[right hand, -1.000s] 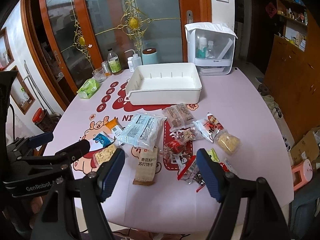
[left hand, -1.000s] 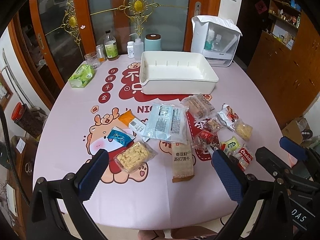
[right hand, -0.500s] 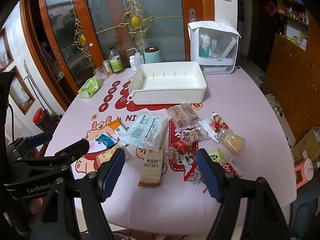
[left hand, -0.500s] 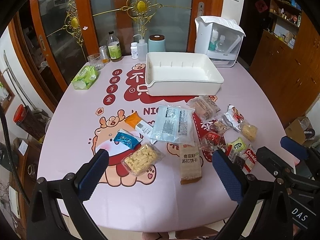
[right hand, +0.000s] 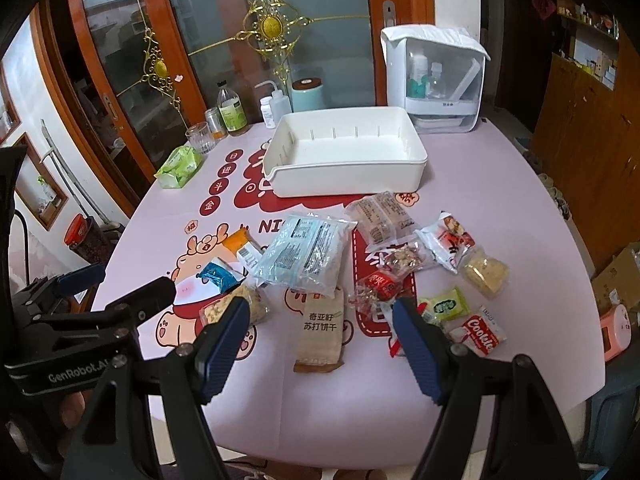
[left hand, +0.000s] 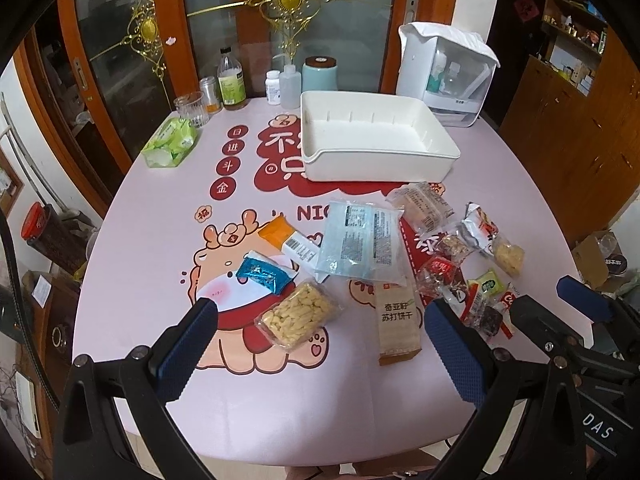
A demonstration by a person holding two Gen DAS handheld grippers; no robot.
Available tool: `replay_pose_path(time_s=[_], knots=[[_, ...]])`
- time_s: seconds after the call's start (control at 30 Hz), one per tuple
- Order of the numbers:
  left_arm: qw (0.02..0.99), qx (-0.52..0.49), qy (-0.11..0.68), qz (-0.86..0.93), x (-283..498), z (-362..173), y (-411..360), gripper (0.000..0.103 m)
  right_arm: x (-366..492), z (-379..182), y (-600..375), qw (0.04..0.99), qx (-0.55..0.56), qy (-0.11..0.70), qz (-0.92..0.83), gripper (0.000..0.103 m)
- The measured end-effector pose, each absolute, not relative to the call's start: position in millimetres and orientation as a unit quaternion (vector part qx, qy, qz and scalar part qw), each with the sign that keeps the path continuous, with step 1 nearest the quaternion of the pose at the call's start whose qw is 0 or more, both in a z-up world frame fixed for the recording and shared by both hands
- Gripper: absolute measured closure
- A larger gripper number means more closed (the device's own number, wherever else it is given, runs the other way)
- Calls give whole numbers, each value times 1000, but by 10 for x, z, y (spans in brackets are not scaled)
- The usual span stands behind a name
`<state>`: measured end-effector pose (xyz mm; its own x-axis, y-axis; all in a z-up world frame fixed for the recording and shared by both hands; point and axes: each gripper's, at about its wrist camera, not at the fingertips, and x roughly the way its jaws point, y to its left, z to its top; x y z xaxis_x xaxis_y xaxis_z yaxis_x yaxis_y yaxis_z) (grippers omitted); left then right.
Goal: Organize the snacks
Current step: 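Grasp the clear cracker pack with left tool while right tool grasps the beige soda-cracker packet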
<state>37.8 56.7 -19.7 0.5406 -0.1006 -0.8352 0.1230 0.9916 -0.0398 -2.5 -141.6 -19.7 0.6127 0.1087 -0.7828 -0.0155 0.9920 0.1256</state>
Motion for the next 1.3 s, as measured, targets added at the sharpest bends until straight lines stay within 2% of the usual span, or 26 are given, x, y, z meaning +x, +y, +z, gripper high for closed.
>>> replay_pose_path(time_s=[0.2,0.7,1.3], knots=[[866,17,495,-68,538,-415,739,1,113,-422,-1344,885,60,461,24,29],[807,9,589,-32,820,-1446,1478,1,428,-1262,-1196,839,61,540,4,29],[768,65,626,-119,1148,-2134,988,1,742,-2157,-1138,789,71,610,20,29]])
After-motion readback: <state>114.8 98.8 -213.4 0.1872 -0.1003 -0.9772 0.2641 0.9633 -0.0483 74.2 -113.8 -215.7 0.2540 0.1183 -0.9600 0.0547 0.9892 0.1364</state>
